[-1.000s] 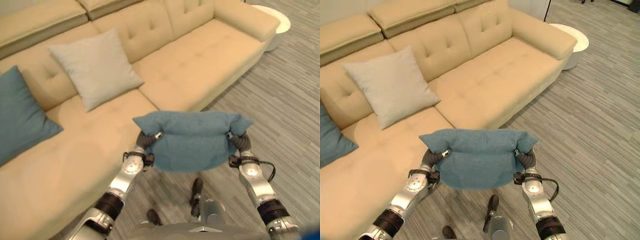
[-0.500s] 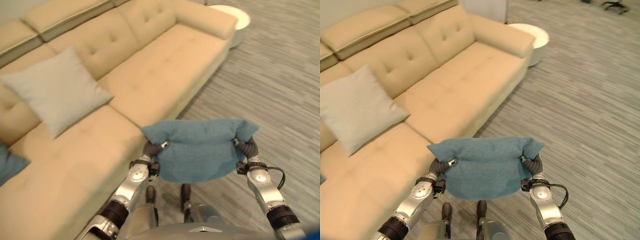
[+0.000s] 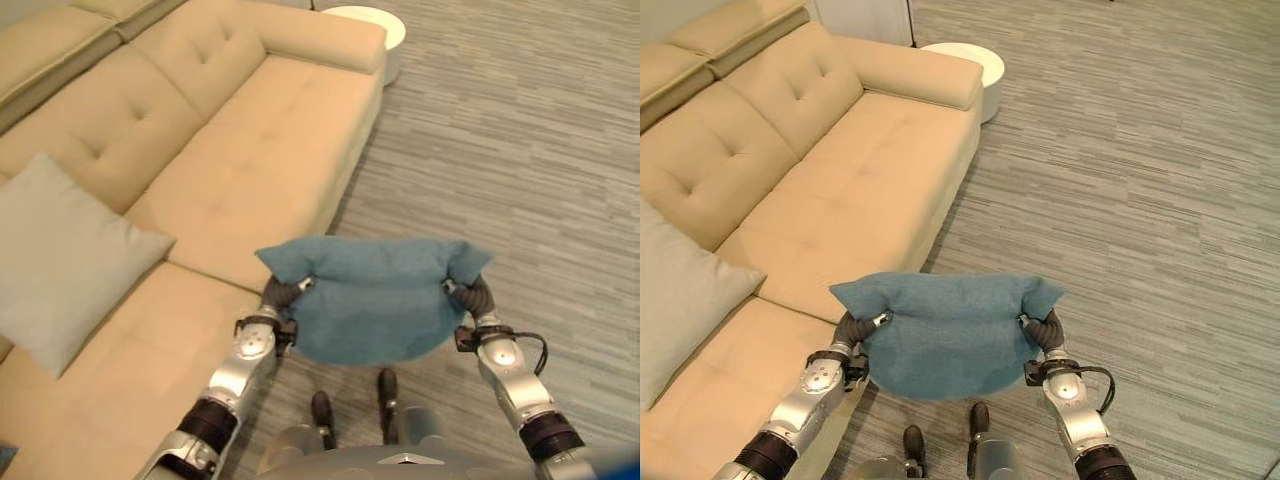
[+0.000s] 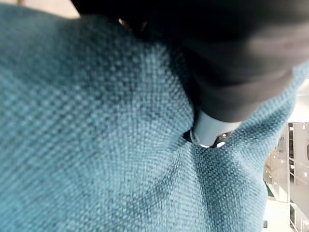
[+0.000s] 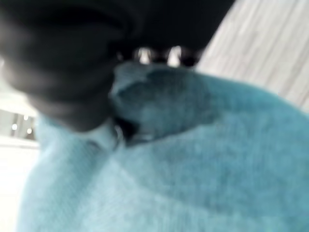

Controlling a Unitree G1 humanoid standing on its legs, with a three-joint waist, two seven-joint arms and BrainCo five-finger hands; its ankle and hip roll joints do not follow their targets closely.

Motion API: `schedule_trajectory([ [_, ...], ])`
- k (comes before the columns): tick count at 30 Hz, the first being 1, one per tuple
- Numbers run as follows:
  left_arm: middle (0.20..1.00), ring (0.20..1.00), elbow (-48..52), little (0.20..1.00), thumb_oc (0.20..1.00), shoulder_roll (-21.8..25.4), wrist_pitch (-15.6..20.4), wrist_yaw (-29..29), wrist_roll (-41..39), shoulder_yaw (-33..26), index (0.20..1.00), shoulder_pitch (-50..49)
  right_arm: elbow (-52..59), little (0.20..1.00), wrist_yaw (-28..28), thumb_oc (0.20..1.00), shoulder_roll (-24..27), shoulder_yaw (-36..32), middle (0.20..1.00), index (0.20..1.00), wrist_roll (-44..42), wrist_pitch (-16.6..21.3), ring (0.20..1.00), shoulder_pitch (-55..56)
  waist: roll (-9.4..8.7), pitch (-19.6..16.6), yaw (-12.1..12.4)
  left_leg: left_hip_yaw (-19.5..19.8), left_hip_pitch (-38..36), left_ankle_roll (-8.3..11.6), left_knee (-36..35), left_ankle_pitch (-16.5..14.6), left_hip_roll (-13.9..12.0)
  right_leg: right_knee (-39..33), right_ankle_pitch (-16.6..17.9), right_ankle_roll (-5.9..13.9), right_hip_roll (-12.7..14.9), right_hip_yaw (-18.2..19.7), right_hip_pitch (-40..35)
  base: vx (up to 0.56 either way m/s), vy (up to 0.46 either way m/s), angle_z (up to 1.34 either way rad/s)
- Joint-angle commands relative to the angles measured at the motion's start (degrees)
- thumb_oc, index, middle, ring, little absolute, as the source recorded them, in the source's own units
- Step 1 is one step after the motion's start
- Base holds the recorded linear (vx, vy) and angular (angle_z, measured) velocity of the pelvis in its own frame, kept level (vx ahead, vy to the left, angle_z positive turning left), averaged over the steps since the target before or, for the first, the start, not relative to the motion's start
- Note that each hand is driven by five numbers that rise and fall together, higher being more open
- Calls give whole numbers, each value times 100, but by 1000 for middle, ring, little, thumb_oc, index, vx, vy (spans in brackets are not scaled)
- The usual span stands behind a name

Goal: Pick up all the scattered cushions and arrange them neatly on the sofa.

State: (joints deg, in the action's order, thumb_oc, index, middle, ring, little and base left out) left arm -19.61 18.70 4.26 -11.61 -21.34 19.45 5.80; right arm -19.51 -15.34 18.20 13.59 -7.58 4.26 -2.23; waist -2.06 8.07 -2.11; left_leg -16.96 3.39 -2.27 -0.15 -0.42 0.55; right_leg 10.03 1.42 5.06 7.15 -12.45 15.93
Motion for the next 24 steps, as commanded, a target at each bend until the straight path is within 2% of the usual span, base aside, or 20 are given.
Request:
schedule_trajectory([
  [1,200,200,718,200,200,-203,559,115,-20,-29,200,440,423,200,14,200,106,-308,200,200,63,399,200,-520,-69,-33,54,297,-56,280,570,-622,-204,-6,22,415,86,-116,-225,121,-157,4],
  [3,200,200,668,200,200,-268,568,116,-14,40,200,509,428,200,-17,200,133,-381,200,200,59,414,200,-452,-108,-12,-23,408,-31,341,823,-719,-214,-66,-44,306,-32,81,-299,146,-168,14],
  [5,200,200,641,200,200,-335,577,152,-41,93,200,503,432,200,-39,200,187,-415,200,200,45,438,200,-360,-150,-30,-53,419,-11,468,1267,-869,-316,-249,-109,190,-82,-1,-536,186,-199,40],
  [6,200,200,636,200,200,-357,572,176,-56,108,200,504,466,200,-33,200,227,-440,200,200,22,453,200,-309,-189,-38,-74,446,134,532,1719,-887,-374,-389,-108,134,-115,-19,-686,237,-286,52],
  [7,200,200,621,200,200,-428,553,187,-83,161,200,478,520,200,-46,200,311,-440,200,200,-29,485,200,-243,-203,35,-37,549,501,670,2674,-758,-540,-580,-157,-9,-217,-42,-970,211,-269,41],
  [8,200,200,631,200,200,-438,548,147,-98,155,200,464,515,200,-50,200,332,-433,200,200,-34,474,200,-234,-224,40,-23,648,679,670,2828,-613,-531,-648,-187,-65,-244,-63,-1014,153,-189,32],
  [10,200,200,653,200,200,-446,530,148,-127,155,200,457,527,200,-54,200,353,-447,200,200,-44,443,200,-223,-209,78,15,779,872,628,2886,-656,-491,-705,-241,-92,-286,-55,-1106,118,-66,20],
  [12,200,200,690,200,200,-443,510,169,-112,139,200,413,574,200,-50,200,369,-453,200,200,-47,444,200,-224,-216,33,54,909,1056,515,2388,-710,-296,-820,-280,-71,-314,25,-1176,213,-29,-1],
  [13,200,200,681,200,200,-454,502,163,-81,155,200,407,572,200,-61,200,380,-450,200,200,-52,461,200,-238,-210,9,91,979,1181,501,2120,-550,-232,-870,-306,-56,-337,60,-1224,309,40,6],
  [14,200,200,682,200,200,-454,485,160,-70,136,200,421,535,200,-90,200,390,-443,200,200,-81,463,200,-271,-131,-8,192,1050,1446,541,1409,-61,-213,-921,-399,-56,-484,146,-1367,238,37,1],
  [15,200,200,682,200,200,-455,485,159,-69,137,200,421,533,200,-90,200,391,-442,200,200,-82,464,200,-271,-144,-4,195,1041,1411,542,1356,-35,-199,-923,-402,-55,-471,153,-1376,252,56,-3],
  [16,200,200,697,200,200,-440,488,137,-66,110,200,430,472,200,-138,200,390,-445,200,200,-102,462,200,-299,-108,7,260,993,1614,601,1050,223,-223,-968,-491,-71,-561,171,-1517,178,28,-20],
  [17,200,200,721,200,200,-424,498,138,-69,94,200,430,448,200,-158,200,377,-458,200,200,-120,445,200,-320,-119,12,322,941,1676,637,925,334,-248,-986,-548,-90,-580,245,-1623,273,70,-26],
  [18,200,200,797,200,200,-393,516,155,-103,29,200,362,444,200,-87,200,346,-412,200,200,-121,437,200,-306,-87,-29,368,955,1475,611,595,339,-268,-917,-623,-86,-647,347,-1650,172,51,-61],
  [23,200,200,797,200,200,-393,516,155,-103,29,200,362,444,200,-87,200,346,-412,200,200,-121,437,200,-305,-87,-31,370,953,1474,611,588,343,-268,-917,-622,-86,-647,349,-1648,131,76,-58],
  [24,200,200,919,200,200,-274,491,227,-90,-15,200,269,454,200,44,200,120,-356,200,200,-8,417,200,-328,-127,-141,412,760,1001,314,642,55,-131,407,-780,226,-317,329,-1381,624,383,4],
])
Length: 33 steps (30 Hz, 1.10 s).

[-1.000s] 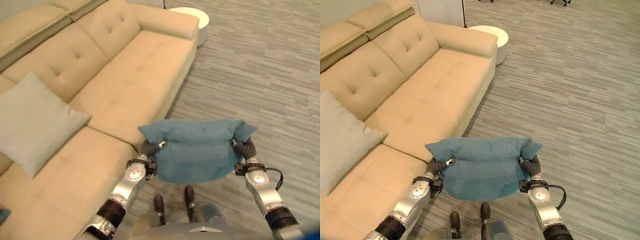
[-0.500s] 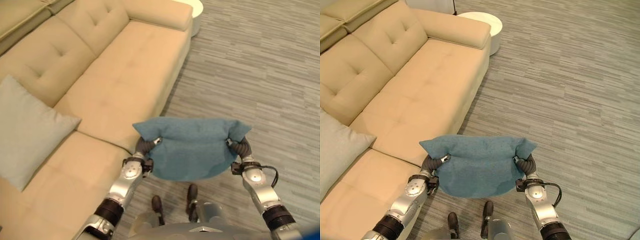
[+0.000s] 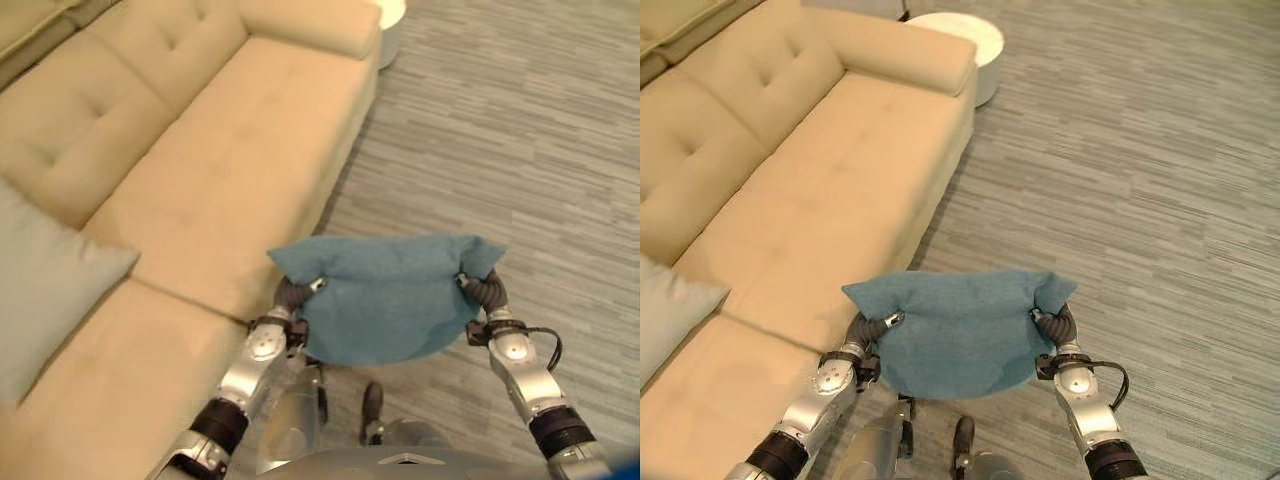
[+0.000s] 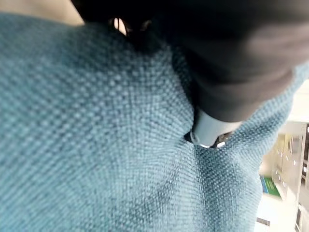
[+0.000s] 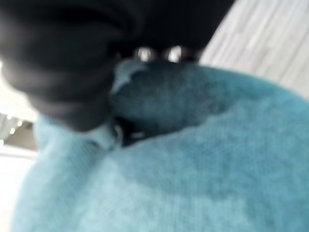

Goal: Pick up all the scattered cushions and arrange them neatly on the sofa.

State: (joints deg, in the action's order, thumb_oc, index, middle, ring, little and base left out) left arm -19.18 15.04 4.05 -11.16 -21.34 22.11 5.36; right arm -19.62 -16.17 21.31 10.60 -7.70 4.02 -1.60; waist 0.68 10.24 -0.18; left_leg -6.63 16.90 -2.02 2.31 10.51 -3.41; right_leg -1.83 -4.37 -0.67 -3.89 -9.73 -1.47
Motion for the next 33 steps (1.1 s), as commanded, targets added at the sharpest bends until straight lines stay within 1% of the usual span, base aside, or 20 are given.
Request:
schedule_trajectory([
  [1,200,200,904,200,200,129,513,169,-103,-292,200,310,479,200,145,200,-210,-32,200,200,30,412,200,-441,-402,-326,199,-329,-448,231,420,-1105,255,2040,-122,904,848,84,542,659,416,-13],
  [3,200,200,881,200,200,170,530,124,-99,-326,200,322,473,200,159,200,-289,-4,200,200,63,405,200,-501,-350,-282,180,-442,-629,146,442,-1256,224,2669,130,1082,1020,-56,942,166,96,-82],
  [4,200,200,885,200,200,181,524,118,-86,-334,200,323,500,200,185,200,-322,-5,200,200,71,401,200,-508,-336,-262,160,-499,-742,128,429,-1316,222,2818,249,1097,1102,-137,1088,286,88,-43],
  [5,200,200,875,200,200,183,538,97,-98,-326,200,341,510,200,196,200,-331,-2,200,200,99,381,200,-527,-291,-219,104,-489,-922,115,386,-1397,243,2760,264,1018,1107,-210,1369,225,60,14],
  [6,200,200,873,200,200,182,539,97,-98,-327,200,342,510,200,196,200,-329,-1,200,200,99,380,200,-528,-291,-214,101,-485,-929,116,385,-1403,245,2768,254,1019,1110,-213,1364,273,31,-2],
  [8,200,200,877,200,200,190,561,100,-100,-358,200,363,534,200,204,200,-293,5,200,200,87,395,200,-572,-277,-204,38,-500,-1112,114,337,-1543,272,2204,187,937,1195,-373,1425,247,-30,5],
  [10,200,200,868,200,200,180,554,109,-106,-376,200,370,530,200,209,200,-288,9,200,200,66,402,200,-628,-307,-198,-2,-518,-1312,128,278,-1660,321,1643,381,920,1277,-459,1633,281,-71,8],
  [12,200,200,796,200,200,136,586,121,-118,-410,200,454,534,200,189,200,-270,-38,200,200,64,395,200,-661,-338,-139,-126,-407,-1540,214,256,-1795,375,843,745,1028,1317,-416,1940,349,-126,-12],
  [15,200,200,762,200,200,121,623,169,-99,-405,200,504,554,200,212,200,-225,-66,200,200,112,374,200,-623,-376,-157,-196,-325,-1747,268,239,-1965,414,600,856,1075,1303,-346,1851,290,-121,28],
  [18,200,200,760,200,200,45,636,200,-64,-357,200,419,542,200,229,200,-190,-95,200,200,114,406,200,-500,-400,-303,-290,-254,-1980,397,443,-2198,357,651,933,975,1226,-180,1651,371,-155,27],
  [19,200,200,753,200,200,5,629,213,-122,-348,200,384,516,200,244,200,-171,-112,200,200,93,411,200,-433,-382,-319,-294,-248,-1939,496,816,-2180,249,669,879,907,1152,-171,1496,288,-216,20],
  [21,200,200,730,200,200,-19,594,256,-145,-282,200,390,510,200,221,200,-118,-117,200,200,17,462,200,-350,-442,-311,-282,-222,-1430,715,2142,-1790,-38,576,787,707,1054,-288,1189,258,-299,9],
  [23,200,200,772,200,200,-34,589,239,-185,-279,200,310,539,200,213,200,-55,-111,200,200,-31,477,200,-295,-509,-291,-238,-153,-986,689,2948,-1566,-129,500,637,520,976,-355,990,238,-266,26],
  [24,200,200,749,200,200,-56,559,216,-223,-283,200,292,509,200,178,200,-18,-116,200,200,-70,455,200,-285,-526,-223,-169,-147,-753,635,3145,-1572,-176,478,495,446,914,-399,821,222,-198,20],
  [27,200,200,738,200,200,-71,502,248,-201,-271,200,258,528,200,192,200,4,-148,200,200,-90,432,200,-237,-578,-199,-85,-257,-387,475,2637,-1806,-92,426,313,458,884,-423,607,247,-107,18],
  [28,200,200,737,200,200,-78,491,264,-158,-253,200,246,545,200,181,200,8,-169,200,200,-85,456,200,-212,-589,-212,-75,-295,-297,458,2323,-1753,-47,403,296,478,884,-448,588,225,-28,17],
  [30,200,200,742,200,200,-76,483,292,-103,-240,200,259,527,200,128,200,33,-220,200,200,-85,461,200,-201,-537,-221,-17,-484,10,474,1580,-1263,-20,289,206,506,764,-492,368,260,-14,21],
  [31,200,200,751,200,200,-71,486,286,-108,-240,200,277,496,200,88,200,30,-233,200,200,-92,476,200,-215,-473,-225,12,-695,114,559,1116,-912,-57,228,136,525,658,-536,252,263,11,12],
  [32,200,200,760,200,200,-65,489,281,-109,-248,200,290,475,200,58,200,25,-249,200,200,-100,478,200,-220,-469,-222,27,-922,53,601,775,-749,-68,196,91,535,634,-546,145,403,52,14],
  [33,200,200,815,200,200,-25,501,285,-104,-267,200,272,465,200,46,200,-10,-259,200,200,-111,459,200,-251,-439,-287,31,-1401,-6,528,489,-728,-129,240,-51,515,504,-552,12,395,83,-4],
])
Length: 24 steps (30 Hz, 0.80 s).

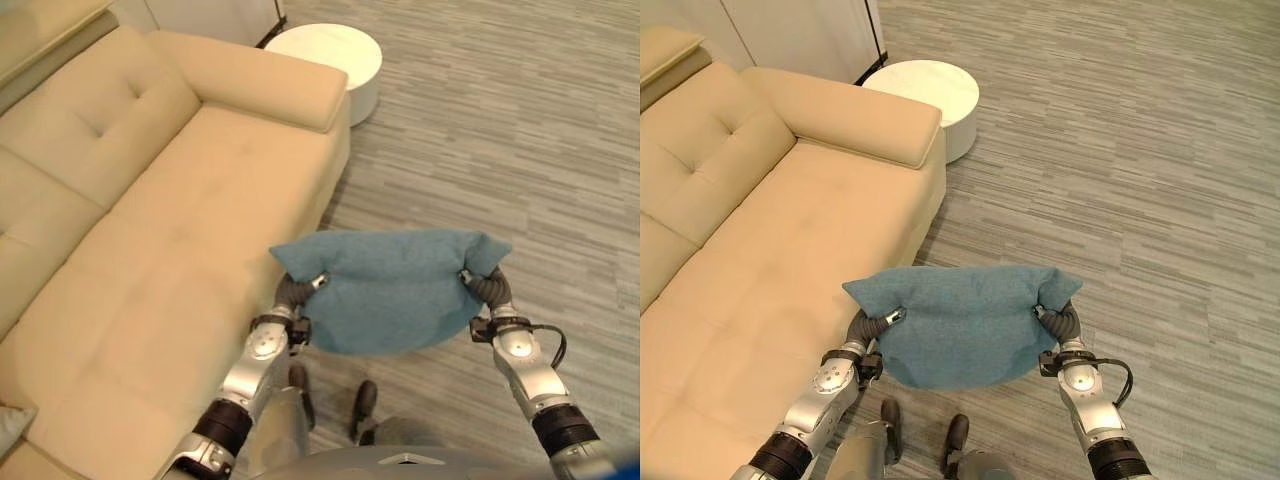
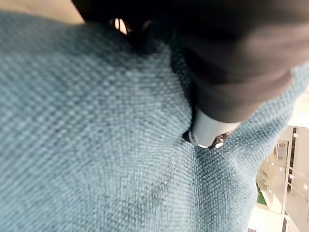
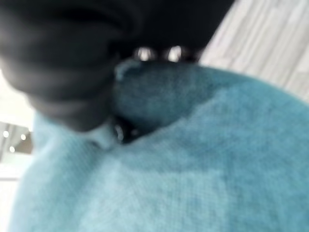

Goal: Pick up all the scattered cushions and arrange them neatly on the sofa.

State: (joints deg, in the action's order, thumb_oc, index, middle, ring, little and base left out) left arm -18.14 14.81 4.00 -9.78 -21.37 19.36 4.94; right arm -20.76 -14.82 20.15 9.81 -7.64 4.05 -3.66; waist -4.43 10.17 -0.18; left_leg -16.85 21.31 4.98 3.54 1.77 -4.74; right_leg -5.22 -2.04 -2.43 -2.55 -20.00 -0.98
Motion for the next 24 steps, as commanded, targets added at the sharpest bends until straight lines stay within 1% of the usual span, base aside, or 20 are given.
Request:
schedule_trajectory([
  [1,200,200,726,200,200,10,503,116,-107,1,200,289,567,200,-69,200,77,-111,200,200,-101,462,200,-57,63,-303,46,-397,-533,-193,329,185,15,621,-357,699,361,473,-104,502,147,-3],
  [2,200,200,760,200,200,38,495,108,-138,1,200,255,575,200,-52,200,33,-84,200,200,-99,445,200,-56,15,-387,83,-289,-557,-306,448,80,112,727,-455,719,402,530,-199,419,163,-16],
  [3,200,200,799,200,200,70,490,113,-171,-15,200,209,581,200,-10,200,-26,-77,200,200,-79,446,200,-56,-54,-437,122,-301,-622,-358,454,-18,154,999,-501,783,465,542,-167,386,168,-21],
  [4,200,200,811,200,200,83,478,122,-168,-31,200,203,579,200,9,200,-43,-85,200,200,-58,430,200,-43,-74,-468,147,-320,-699,-422,443,-98,181,1172,-519,836,525,546,-156,290,166,-28],
  [6,200,200,855,200,200,149,467,130,-154,-35,200,202,582,200,51,200,-94,-39,200,200,19,398,200,-99,-101,-462,171,-298,-928,-558,376,-244,262,2041,-411,1020,715,533,93,228,171,-34],
  [7,200,200,859,200,200,204,493,104,-131,-44,200,226,586,200,81,200,-136,-35,200,200,41,406,200,-167,-78,-428,141,-243,-1121,-655,340,-365,334,2781,-134,1225,898,524,411,193,148,-2],
  [8,200,200,853,200,200,231,495,89,-109,-57,200,234,589,200,90,200,-169,-43,200,200,47,407,200,-173,-48,-412,129,-174,-1230,-680,297,-402,352,3051,-68,1257,946,555,617,242,123,34],
  [9,200,200,857,200,200,241,498,95,-94,-39,200,255,599,200,101,200,-186,-48,200,200,44,420,200,-193,0,-392,96,-41,-1374,-682,217,-430,393,3092,-108,1182,862,689,809,187,42,44],
  [12,200,200,850,200,200,211,538,114,-88,-5,200,276,588,200,63,200,-189,-91,200,200,11,465,200,-226,103,-353,-11,302,-1536,-657,50,-423,474,2513,-249,981,599,1168,1129,192,-6,90],
  [13,200,200,844,200,200,206,554,122,-99,-3,200,283,599,200,62,200,-179,-106,200,200,-5,460,200,-228,100,-358,-29,384,-1552,-655,33,-428,508,2334,-225,957,572,1299,1173,208,-39,101],
  [14,200,200,836,200,200,194,547,137,-91,26,200,297,606,200,38,200,-181,-114,200,200,-23,470,200,-225,106,-331,-98,574,-1611,-648,-16,-450,564,2029,-148,932,482,1526,1292,255,-75,125],
  [15,200,200,801,200,200,162,558,158,-93,40,200,342,613,200,19,200,-171,-163,200,200,-30,466,200,-199,84,-288,-216,891,-1700,-632,-33,-518,678,1597,36,996,372,1995,1442,201,-76,93],
  [16,200,200,801,200,200,163,558,159,-93,38,200,344,612,200,19,200,-172,-162,200,200,-30,466,200,-203,84,-295,-222,894,-1684,-631,-36,-501,678,1571,62,994,372,1991,1446,198,-89,130],
  [17,200,200,781,200,200,147,563,158,-78,40,200,359,607,200,8,200,-159,-177,200,200,-24,473,200,-181,69,-289,-265,1071,-1723,-613,-59,-525,732,1443,166,1026,299,2251,1589,121,-51,184],
  [18,200,200,789,200,200,143,569,182,-78,50,200,352,620,200,12,200,-146,-194,200,200,-20,460,200,-165,65,-274,-298,1200,-1747,-601,-44,-553,764,1378,225,1057,294,2303,1608,187,-116,204],
  [19,200,200,771,200,200,156,582,224,-44,65,200,354,592,200,21,200,-120,-205,200,200,-26,496,200,-143,21,-256,-307,1415,-1747,-592,-13,-596,840,1226,333,1069,350,2255,1517,107,-86,211],
  [20,200,200,773,200,200,156,581,223,-43,64,200,352,588,200,21,200,-120,-203,200,200,-26,498,200,-145,25,-255,-328,1436,-1744,-592,-8,-595,841,1222,331,1068,355,2234,1510,141,-154,205],
  [21,200,200,763,200,200,165,574,257,-31,56,200,345,545,200,50,200,-114,-218,200,200,-46,503,200,-112,-16,-270,-311,1643,-1733,-579,34,-616,898,1140,335,1036,345,2229,1390,149,-207,151],
  [22,200,200,803,200,200,139,573,273,-89,28,200,258,529,200,88,200,-69,-231,200,200,-84,526,200,-49,-47,-326,-257,1865,-1697,-528,33,-603,953,974,306,947,352,2081,1175,175,-265,98],
  [24,200,200,836,200,200,82,565,262,-141,2,200,213,578,200,115,200,-3,-260,200,200,-134,556,200,16,-85,-361,-250,1980,-1622,-440,176,-692,932,823,228,848,369,1888,1009,81,-198,89],
])
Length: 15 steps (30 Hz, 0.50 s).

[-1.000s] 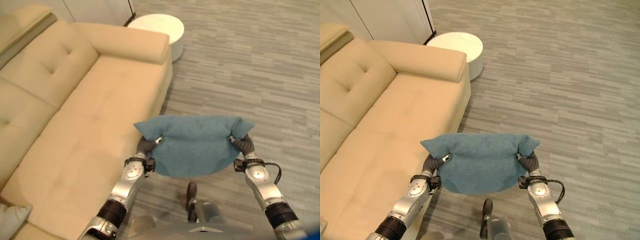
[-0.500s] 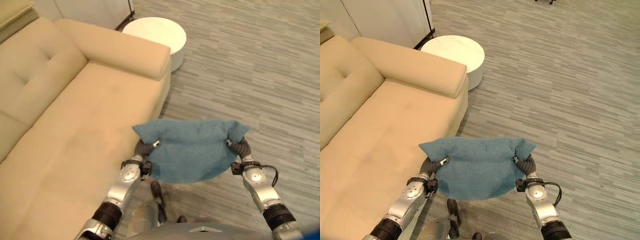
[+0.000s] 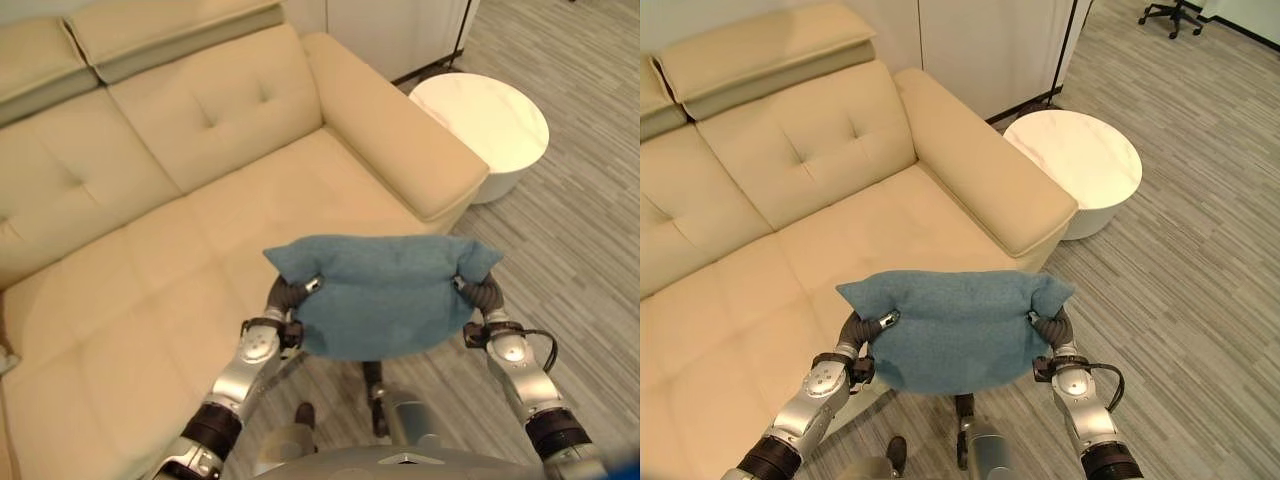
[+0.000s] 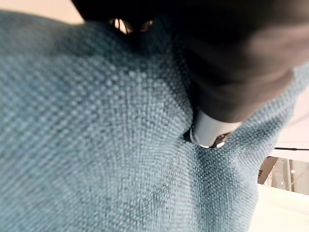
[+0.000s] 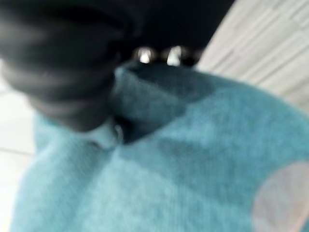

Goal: Pick up all the scattered cushions and arrange them neatly on the sofa.

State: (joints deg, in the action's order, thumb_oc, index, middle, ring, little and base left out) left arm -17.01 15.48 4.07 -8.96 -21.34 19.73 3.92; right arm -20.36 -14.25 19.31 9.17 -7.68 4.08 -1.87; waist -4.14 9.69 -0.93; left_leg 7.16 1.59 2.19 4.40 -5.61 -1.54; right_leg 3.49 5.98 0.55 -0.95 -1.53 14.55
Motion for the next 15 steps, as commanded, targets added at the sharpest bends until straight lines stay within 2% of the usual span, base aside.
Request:
schedule_trajectory([
  [1,200,200,726,200,200,15,556,181,-145,-35,200,312,537,200,59,200,82,-196,200,200,-131,554,200,-162,-109,-315,-190,-406,361,-161,111,36,613,-55,-574,548,210,25,-550,69,-148,139],
  [2,200,200,729,200,200,-52,568,156,-231,-14,200,332,595,200,38,200,142,-237,200,200,-154,579,200,-120,-129,-289,-250,-752,463,-110,316,-47,437,-159,-659,503,293,-273,-722,61,-86,111],
  [4,200,200,704,200,200,-81,572,118,-302,45,200,451,619,200,-47,200,179,-339,200,200,-207,569,200,-88,-162,-339,-420,-1680,724,-8,379,160,-16,-277,-687,564,451,-653,-819,45,-49,131],
  [5,200,200,713,200,200,-65,565,117,-294,72,200,482,632,200,-60,200,197,-343,200,200,-239,567,200,-110,-166,-344,-423,-1949,824,17,364,254,-146,-290,-704,566,488,-787,-877,39,6,197],
  [7,200,200,716,200,200,-38,555,128,-245,79,200,501,644,200,-52,200,205,-362,200,200,-267,579,200,-101,-168,-390,-400,-2203,886,97,196,422,-311,-292,-768,592,516,-1006,-959,99,7,109],
  [9,200,200,740,200,200,5,519,110,-204,51,200,432,627,200,-72,200,185,-338,200,200,-280,535,200,-105,-207,-397,-297,-2241,1256,203,214,741,-511,-253,-948,577,590,-1189,-1192,228,94,60],
  [10,200,200,733,200,200,5,517,131,-223,33,200,379,643,200,-40,200,181,-332,200,200,-266,522,200,-103,-179,-408,-265,-2271,1228,208,129,784,-571,-206,-1013,581,593,-1242,-1242,258,164,71],
  [13,200,200,708,200,200,16,479,148,-198,54,200,284,701,200,-16,200,132,-309,200,200,-205,492,200,-71,-117,-470,-264,-2327,1062,214,-80,837,-577,-21,-1134,622,657,-1346,-1330,210,222,2],
  [15,200,200,755,200,200,111,474,166,-171,40,200,243,729,200,32,200,52,-250,200,200,-167,463,200,-104,-126,-510,-252,-2354,910,83,-34,627,-455,276,-1177,682,814,-1182,-1338,214,272,3],
])
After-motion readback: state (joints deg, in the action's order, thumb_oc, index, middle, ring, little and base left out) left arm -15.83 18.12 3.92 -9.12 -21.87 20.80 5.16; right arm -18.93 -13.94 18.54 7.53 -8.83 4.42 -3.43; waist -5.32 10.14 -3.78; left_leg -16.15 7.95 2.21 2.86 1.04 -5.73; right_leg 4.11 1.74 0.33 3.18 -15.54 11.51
